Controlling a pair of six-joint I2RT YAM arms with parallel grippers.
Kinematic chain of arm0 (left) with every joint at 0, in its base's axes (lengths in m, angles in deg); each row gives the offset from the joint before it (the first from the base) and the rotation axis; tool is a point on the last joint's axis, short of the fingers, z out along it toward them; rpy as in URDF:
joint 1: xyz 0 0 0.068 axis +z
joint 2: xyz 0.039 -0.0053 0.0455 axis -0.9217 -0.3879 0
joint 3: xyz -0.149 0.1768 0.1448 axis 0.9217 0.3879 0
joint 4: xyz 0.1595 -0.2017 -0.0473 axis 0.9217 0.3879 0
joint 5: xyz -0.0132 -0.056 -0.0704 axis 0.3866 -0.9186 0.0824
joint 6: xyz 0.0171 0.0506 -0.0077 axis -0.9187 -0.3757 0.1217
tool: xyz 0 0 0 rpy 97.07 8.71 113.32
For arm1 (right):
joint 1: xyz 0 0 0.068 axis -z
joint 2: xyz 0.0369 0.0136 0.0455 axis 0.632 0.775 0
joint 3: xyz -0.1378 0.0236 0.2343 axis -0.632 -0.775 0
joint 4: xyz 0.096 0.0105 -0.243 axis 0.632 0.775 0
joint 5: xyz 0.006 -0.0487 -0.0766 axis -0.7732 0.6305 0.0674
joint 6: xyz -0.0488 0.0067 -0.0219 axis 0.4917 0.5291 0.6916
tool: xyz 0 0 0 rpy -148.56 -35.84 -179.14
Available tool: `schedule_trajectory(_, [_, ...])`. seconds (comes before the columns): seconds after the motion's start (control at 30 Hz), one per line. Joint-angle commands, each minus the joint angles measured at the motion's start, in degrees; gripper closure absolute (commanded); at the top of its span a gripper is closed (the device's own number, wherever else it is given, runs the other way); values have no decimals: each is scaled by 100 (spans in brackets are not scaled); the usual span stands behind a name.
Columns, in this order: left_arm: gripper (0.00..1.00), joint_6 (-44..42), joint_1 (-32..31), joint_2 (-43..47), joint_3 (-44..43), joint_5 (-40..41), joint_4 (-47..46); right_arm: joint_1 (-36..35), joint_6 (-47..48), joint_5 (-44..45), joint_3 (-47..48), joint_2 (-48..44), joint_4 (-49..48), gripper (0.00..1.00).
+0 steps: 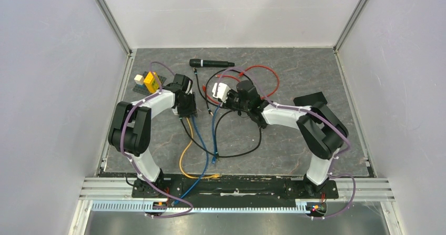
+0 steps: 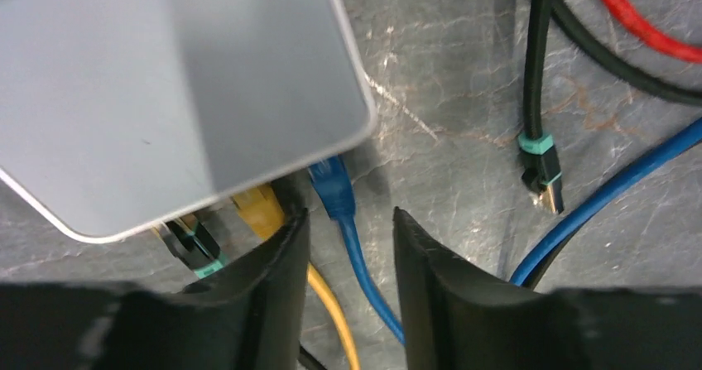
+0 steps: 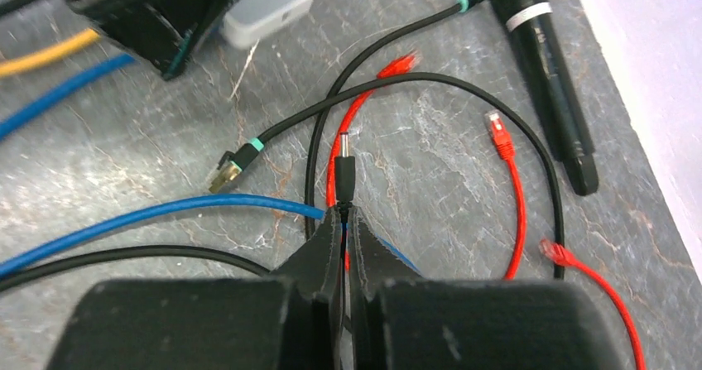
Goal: Insert the plug into the switch port
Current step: Pick up the connector from the center of the board.
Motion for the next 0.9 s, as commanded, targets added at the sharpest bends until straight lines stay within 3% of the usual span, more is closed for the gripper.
schedule_trajectory(0.0, [49,0,8,379,79,62,440,24,802,-103,675,527,157,100])
schedule_trajectory(0.17, [43,385,188,959,88,399,566,30,1343,-75,1339,1138,329,100])
schedule_trajectory(0.4, [45,1100,1112,1624,195,388,375,-40,1712,-265,1980,1694,375,100])
schedule_trajectory(0.57, [49,1199,1821,1073,-110,613,370,-309,2578,251,2223,2060,455,100])
schedule_trajectory(0.87, [51,853,2010,-243,-1171,220,288,-608,3285,468,2817,2855,539,100])
